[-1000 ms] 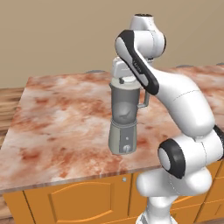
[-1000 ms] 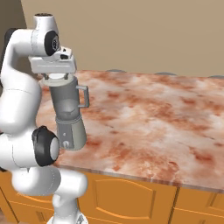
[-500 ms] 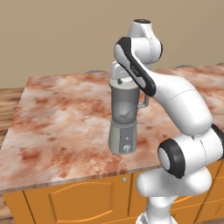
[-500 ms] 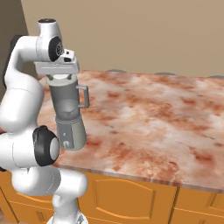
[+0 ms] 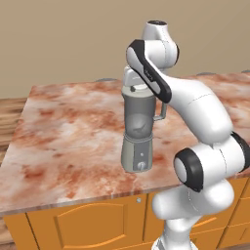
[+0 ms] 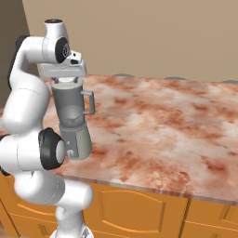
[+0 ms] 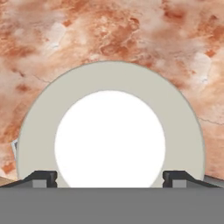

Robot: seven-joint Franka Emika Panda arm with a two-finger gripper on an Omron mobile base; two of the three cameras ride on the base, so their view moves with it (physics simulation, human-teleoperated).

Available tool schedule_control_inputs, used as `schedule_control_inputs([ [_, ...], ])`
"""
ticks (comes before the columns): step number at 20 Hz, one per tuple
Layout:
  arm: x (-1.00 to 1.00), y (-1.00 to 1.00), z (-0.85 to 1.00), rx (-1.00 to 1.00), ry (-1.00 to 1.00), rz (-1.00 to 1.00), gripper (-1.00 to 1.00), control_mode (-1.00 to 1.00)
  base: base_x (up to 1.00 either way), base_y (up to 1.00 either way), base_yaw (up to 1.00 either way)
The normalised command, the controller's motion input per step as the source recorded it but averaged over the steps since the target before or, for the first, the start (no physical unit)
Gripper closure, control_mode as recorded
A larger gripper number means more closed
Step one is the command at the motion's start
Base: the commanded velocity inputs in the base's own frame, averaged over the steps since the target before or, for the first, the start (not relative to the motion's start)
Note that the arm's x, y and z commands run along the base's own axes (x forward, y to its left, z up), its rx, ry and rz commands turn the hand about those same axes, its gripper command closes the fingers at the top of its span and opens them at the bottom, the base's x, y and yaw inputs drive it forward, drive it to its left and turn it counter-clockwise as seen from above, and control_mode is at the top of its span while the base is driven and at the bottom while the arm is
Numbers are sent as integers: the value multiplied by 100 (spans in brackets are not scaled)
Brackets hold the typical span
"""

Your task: Close the lid blender by securely placing the lid on top.

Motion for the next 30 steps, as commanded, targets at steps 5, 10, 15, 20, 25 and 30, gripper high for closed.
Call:
schedule_control_inputs([
  [5,11,-13,-2,0,0,0,100,-100,0,0,0],
  [10,-6,-12,-6,0,0,0,100,-100,0,0,0],
  [15,-12,2,-6,0,0,0,100,-100,0,0,0],
  [20,0,13,0,0,0,0,100,-100,0,0,0],
  [25,0,22,0,0,0,0,100,-100,0,0,0],
  [30,0,2,-1,0,0,0,100,-100,0,0,0],
])
